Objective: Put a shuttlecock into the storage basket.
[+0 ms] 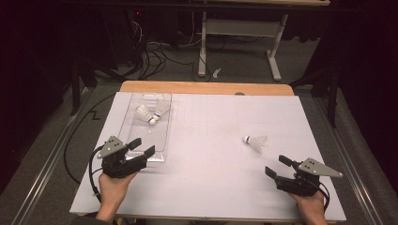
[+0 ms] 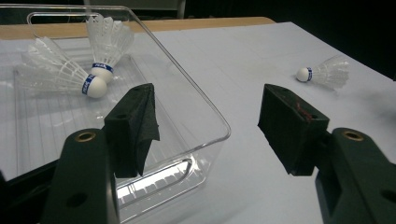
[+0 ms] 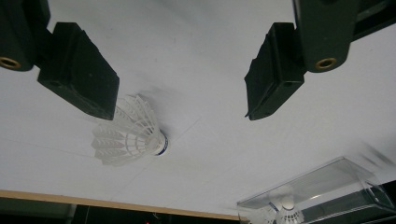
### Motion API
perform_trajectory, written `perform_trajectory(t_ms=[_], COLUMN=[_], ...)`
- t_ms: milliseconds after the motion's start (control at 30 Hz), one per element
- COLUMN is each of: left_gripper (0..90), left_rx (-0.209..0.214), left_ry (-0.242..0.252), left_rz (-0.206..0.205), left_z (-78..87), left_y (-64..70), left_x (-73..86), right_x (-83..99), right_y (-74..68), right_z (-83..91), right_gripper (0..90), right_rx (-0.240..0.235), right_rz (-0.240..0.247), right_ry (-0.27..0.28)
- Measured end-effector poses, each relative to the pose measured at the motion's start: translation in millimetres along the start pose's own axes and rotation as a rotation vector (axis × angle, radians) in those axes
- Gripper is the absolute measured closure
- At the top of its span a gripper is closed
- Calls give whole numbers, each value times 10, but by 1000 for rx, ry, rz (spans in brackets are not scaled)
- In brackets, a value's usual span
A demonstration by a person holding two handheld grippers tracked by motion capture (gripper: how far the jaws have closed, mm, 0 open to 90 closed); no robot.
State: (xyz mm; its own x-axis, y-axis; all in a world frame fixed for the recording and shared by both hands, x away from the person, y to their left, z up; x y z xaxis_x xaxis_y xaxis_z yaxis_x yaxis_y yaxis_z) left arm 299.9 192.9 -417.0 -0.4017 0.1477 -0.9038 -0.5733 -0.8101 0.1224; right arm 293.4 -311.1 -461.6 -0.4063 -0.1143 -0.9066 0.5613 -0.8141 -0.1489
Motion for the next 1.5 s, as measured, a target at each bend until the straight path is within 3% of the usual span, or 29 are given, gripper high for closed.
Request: perform_trajectory(t_ms=[333,467,833,1500], left_gripper=[374,368,364,358], left_rx=[9,12,47,62], left_ry=[4,-3,15,-3], left_rz=[4,-11,-5,-14], left_z=[-1,-19,-29,-54], left_y=[28,49,68,110], left_x=[74,103,198,278], right_x=[0,0,-6,-42], right_y=[3,7,4,-15], right_z=[-3,-7,-23,-20], right_gripper=[264,264,261,264], right_rx=[3,5,15,15], right_rz=[-2,-1,-2,-11], right_ry=[-1,-2,-1,-10])
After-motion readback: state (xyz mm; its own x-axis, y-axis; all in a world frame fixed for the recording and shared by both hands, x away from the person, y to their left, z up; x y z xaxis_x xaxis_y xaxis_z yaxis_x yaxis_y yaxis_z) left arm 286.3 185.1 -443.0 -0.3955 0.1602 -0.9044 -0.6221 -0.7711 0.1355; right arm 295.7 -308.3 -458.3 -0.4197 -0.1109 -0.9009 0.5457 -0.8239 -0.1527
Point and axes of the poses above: each handheld gripper's, and its own axes: z roughly backward along the jaws, x roughly out of its underside, y roughly to its right, the point moved 2 cm from there along -z, roughly forward along the jaws, and after that the axes turned 5 degrees about -z, right-handed, at the moved point
